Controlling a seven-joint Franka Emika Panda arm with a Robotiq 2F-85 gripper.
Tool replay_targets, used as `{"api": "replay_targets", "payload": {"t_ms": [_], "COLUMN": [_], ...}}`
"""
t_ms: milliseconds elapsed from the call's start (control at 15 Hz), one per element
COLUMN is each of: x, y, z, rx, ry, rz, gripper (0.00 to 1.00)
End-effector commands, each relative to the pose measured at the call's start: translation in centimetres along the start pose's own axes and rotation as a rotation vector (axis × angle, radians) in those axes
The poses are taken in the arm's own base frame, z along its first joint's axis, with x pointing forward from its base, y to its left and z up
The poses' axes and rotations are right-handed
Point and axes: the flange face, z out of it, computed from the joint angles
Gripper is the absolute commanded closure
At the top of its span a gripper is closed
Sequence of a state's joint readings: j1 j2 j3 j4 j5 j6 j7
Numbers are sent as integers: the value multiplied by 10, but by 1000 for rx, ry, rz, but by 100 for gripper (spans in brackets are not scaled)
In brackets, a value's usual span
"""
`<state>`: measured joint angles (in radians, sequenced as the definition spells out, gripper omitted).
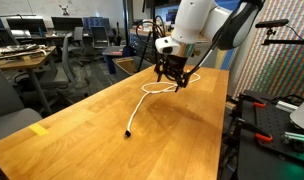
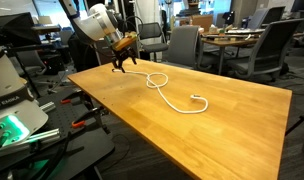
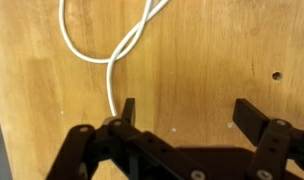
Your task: Tie a knot with the white rope
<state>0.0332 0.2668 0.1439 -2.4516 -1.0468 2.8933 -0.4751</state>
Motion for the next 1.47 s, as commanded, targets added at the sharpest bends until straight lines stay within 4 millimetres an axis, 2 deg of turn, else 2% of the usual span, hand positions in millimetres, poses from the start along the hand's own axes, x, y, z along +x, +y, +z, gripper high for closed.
{"api": "replay_targets", "payload": {"t_ms": [0,133,200,400,533,667,800,1067,1200,1267,1400], "x": [-10,-10,-6,-9,-9,-6,-1,1,-2,-1,-2], "y": [-9,-16,-9,-17,-15,-3,25,60,69,59,64], "z": [0,11,7,17,12,6,-8,-17,-19,-14,-15], "rx": [71,97,85,111,110,133,105,59,24,60,41], "ry": [28,115,56,89,118,112,91,67,38,71,55], "rz": [-88,-33,-46,-31,-42,39,200,411,513,433,487], "gripper": [0,0,0,0,0,0,0,0,0,0,0]}}
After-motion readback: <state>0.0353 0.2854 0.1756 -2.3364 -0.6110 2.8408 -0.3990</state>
